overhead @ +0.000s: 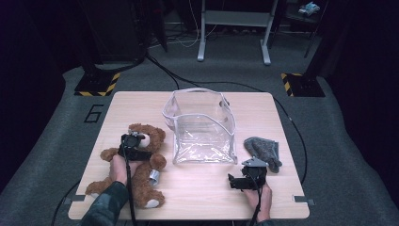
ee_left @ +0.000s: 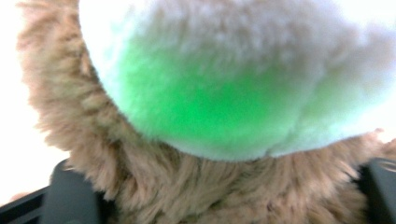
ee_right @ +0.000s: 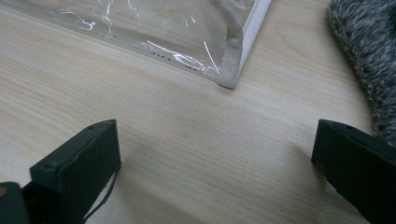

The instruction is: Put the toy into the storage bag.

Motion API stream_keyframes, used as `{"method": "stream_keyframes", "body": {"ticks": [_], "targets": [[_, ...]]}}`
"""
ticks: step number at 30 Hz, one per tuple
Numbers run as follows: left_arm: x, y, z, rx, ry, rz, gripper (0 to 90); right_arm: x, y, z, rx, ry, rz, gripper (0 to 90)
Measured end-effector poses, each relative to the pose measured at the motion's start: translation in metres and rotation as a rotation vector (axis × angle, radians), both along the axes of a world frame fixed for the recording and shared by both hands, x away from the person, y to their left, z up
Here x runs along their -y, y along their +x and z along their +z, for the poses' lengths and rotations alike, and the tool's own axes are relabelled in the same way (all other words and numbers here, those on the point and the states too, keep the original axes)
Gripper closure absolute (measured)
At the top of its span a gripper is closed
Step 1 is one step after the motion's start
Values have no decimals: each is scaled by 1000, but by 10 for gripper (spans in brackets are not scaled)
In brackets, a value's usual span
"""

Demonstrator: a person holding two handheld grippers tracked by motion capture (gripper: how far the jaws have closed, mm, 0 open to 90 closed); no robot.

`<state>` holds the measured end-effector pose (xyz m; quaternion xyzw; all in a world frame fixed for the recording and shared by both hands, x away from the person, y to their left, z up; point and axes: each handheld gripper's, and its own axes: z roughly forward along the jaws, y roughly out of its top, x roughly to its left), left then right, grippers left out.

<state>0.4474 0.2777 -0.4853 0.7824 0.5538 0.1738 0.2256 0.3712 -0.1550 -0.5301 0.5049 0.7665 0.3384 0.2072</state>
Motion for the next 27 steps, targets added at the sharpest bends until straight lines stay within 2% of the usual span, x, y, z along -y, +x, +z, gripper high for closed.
{"method": "stream_keyframes", "body": {"ticks": [4, 9, 13, 15, 16, 17, 19, 27], "targets": [[-4, -3, 2, 25, -20, -3, 359, 1, 0, 0, 1, -7, 7, 16], [-5, -7, 7, 47, -40, 4, 409, 3, 0, 0, 3, 6, 7, 25], [-10, -10, 17, 60, -58, -4, 420, 3, 0, 0, 3, 5, 7, 27], [-15, -11, 24, 84, -69, 1, 423, 3, 0, 1, 4, 8, 8, 28], [-19, -12, 31, 113, -92, 11, 425, 3, 0, 1, 4, 10, 8, 29], [-19, -12, 31, 113, -92, 11, 428, 3, 0, 1, 4, 10, 8, 29], [-22, -12, 42, 145, -104, 19, 430, 3, 0, 1, 0, 23, 0, 28], [-24, -10, 56, 187, -131, 17, 435, 3, 0, 1, -1, 25, -1, 28]]}}
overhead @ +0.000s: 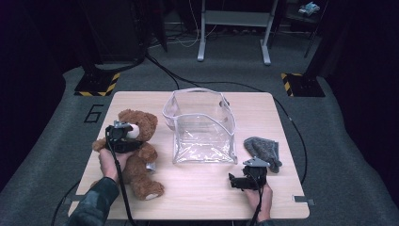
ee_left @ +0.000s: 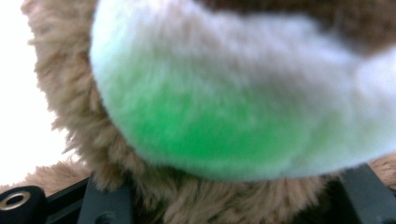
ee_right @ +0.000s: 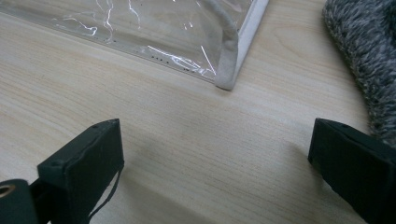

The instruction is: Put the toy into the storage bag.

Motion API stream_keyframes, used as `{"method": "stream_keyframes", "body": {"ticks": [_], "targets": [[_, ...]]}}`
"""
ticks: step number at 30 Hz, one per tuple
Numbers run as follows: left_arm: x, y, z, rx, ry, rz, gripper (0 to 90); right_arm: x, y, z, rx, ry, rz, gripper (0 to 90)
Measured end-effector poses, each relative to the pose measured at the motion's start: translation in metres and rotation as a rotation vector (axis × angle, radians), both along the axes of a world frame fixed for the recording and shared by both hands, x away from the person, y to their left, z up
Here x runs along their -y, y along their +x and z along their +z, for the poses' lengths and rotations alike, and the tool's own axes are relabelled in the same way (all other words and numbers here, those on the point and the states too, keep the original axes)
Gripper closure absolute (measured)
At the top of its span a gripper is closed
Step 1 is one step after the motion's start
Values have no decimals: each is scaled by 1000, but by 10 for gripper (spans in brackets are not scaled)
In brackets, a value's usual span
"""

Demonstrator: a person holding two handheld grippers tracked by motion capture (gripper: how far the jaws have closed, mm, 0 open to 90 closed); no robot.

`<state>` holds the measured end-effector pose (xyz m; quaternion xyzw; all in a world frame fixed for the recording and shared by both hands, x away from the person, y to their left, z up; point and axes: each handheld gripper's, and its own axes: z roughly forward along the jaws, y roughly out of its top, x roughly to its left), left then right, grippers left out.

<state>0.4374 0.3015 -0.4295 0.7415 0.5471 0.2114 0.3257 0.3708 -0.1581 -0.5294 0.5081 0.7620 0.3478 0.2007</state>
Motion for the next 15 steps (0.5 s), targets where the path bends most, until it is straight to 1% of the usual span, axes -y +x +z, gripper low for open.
{"method": "stream_keyframes", "body": {"ticks": [1, 2, 3, 6, 8, 10, 13, 14, 15], "targets": [[0, 0, 1, 11, -12, 10, 434, 0, 0, 0, -1, 1, 0, 27], [-2, 0, 4, 18, -21, 4, 434, 0, 0, 0, 0, -1, 0, 27], [-2, 0, 5, 28, -35, 13, 434, 0, 0, 0, 0, -2, 0, 27], [-4, 1, 9, 28, -37, 8, 434, -1, 0, 0, 0, -3, 0, 27], [-6, 2, 14, 46, -41, 17, 434, 0, 0, 0, 1, -5, 2, 27], [-7, 3, 18, 57, -36, 11, 435, 0, 0, 0, 1, -4, 2, 27], [-7, 3, 22, 71, -44, 27, 434, -1, 0, 0, 0, -3, 0, 26], [-7, 4, 23, 75, -38, 21, 434, -1, 0, 0, 0, -4, 1, 26], [-7, 4, 25, 88, -42, 29, 434, -1, 0, 0, 0, -4, 1, 26]]}}
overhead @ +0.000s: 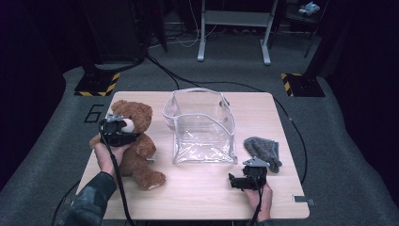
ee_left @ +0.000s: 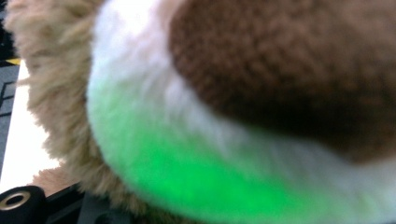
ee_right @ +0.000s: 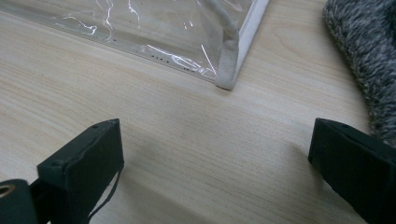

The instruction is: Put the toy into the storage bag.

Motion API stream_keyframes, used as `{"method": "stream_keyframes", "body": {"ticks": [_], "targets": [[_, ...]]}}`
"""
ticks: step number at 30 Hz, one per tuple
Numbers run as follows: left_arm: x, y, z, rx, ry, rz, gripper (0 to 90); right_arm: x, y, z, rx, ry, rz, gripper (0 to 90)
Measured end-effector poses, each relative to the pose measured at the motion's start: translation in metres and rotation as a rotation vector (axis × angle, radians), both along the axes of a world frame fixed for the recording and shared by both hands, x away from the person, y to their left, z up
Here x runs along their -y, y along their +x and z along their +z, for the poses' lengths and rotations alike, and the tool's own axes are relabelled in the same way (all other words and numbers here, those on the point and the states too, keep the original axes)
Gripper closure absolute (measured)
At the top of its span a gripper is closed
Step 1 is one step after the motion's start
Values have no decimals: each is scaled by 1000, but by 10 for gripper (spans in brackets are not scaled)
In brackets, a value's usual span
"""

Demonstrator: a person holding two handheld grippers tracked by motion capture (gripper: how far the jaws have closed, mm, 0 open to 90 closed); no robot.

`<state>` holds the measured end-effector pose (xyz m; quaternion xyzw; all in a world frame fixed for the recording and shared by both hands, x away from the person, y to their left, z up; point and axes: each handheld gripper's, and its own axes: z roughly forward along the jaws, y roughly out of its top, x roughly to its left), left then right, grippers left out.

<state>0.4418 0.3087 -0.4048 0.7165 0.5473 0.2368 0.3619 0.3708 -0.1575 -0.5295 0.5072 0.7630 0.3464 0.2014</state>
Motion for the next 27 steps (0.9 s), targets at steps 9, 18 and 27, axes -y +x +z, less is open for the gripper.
{"method": "stream_keyframes", "body": {"ticks": [9, 18, 27], "targets": [[-1, 7, 17, 35, 3, 12, 437, -1, 0, 0, 0, -18, 6, 25], [-2, 15, 38, 77, 9, 38, 438, -3, 1, 0, -1, -28, -2, 23], [-3, 24, 58, 101, 22, 47, 437, -4, 1, -1, -2, -43, -3, 11]]}}
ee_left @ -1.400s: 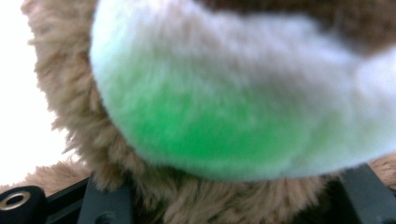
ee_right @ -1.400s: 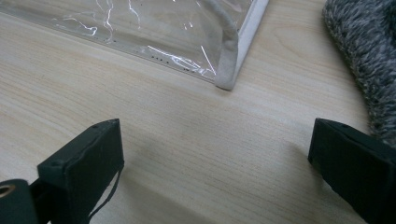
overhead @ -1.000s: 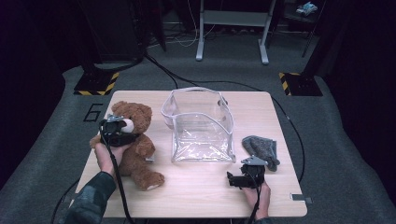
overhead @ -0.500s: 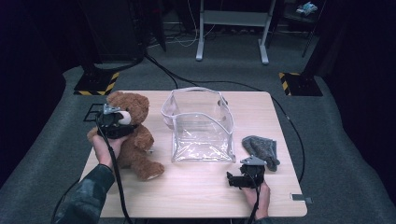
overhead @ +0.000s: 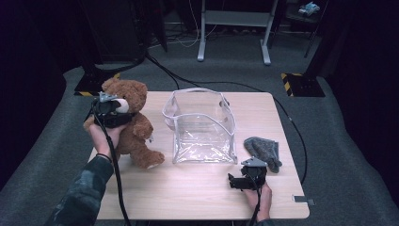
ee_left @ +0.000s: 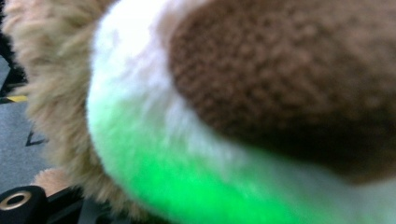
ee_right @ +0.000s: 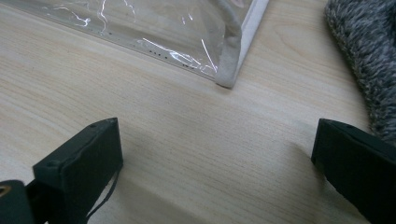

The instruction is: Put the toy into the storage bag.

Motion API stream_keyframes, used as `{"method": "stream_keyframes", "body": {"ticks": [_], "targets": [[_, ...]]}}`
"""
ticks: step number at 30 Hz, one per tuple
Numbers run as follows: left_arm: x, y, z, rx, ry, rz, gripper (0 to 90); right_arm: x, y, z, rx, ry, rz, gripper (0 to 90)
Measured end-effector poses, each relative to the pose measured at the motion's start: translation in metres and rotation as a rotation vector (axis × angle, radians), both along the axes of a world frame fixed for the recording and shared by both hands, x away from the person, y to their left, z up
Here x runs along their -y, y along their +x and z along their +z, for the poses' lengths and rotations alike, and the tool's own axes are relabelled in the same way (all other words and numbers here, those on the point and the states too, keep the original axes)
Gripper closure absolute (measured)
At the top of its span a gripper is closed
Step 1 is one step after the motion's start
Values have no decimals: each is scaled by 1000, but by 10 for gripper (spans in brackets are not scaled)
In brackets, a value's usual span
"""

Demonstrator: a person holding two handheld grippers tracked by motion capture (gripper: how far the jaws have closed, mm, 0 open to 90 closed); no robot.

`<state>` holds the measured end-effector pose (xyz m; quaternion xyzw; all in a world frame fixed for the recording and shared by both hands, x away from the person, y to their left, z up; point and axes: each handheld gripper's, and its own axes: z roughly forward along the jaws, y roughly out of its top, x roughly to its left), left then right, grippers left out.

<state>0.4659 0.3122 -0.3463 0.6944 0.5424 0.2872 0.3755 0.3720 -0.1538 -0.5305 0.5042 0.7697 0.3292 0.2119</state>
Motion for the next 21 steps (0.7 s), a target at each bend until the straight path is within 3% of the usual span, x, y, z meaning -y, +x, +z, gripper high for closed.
{"method": "stream_keyframes", "body": {"ticks": [11, 21], "targets": [[-2, 8, 27, 53, 14, 41, 438, 0, 0, 0, 1, -1, -6, 9], [0, 15, 51, 87, 37, 50, 437, 0, 0, 0, 1, 0, -6, 9]]}}
